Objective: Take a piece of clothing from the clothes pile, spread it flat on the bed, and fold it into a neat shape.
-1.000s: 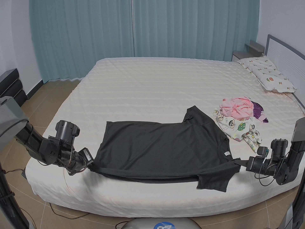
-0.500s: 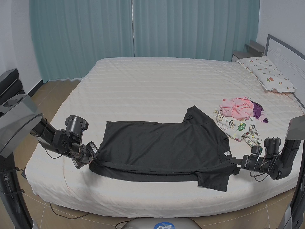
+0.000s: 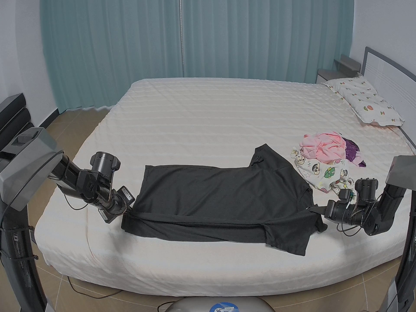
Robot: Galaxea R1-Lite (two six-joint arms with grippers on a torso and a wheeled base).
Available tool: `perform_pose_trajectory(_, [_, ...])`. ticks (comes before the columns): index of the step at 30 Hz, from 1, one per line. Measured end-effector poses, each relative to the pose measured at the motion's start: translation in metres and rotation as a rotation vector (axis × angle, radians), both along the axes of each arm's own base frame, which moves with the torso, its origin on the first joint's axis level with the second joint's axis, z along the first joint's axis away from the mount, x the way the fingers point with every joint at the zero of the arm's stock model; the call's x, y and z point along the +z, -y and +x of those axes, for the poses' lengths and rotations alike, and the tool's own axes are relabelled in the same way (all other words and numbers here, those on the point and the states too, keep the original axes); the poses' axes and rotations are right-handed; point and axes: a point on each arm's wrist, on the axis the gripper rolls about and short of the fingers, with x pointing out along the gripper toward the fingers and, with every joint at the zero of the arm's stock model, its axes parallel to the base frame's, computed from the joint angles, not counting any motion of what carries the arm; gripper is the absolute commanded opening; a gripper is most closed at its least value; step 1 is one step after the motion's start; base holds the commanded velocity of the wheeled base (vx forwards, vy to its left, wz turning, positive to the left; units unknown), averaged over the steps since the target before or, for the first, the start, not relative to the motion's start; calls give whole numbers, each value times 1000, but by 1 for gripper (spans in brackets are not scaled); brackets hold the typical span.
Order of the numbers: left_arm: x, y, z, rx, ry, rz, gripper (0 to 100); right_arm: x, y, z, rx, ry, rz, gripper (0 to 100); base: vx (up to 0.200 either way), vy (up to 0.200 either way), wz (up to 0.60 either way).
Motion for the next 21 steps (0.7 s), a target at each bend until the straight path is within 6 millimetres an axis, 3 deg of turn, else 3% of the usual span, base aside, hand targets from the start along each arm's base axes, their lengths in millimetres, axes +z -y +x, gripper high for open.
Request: perform_pose_trajectory(21, [7, 0, 26, 75, 23, -79, 0, 9, 3, 24, -7, 8, 6, 0, 0, 0, 0])
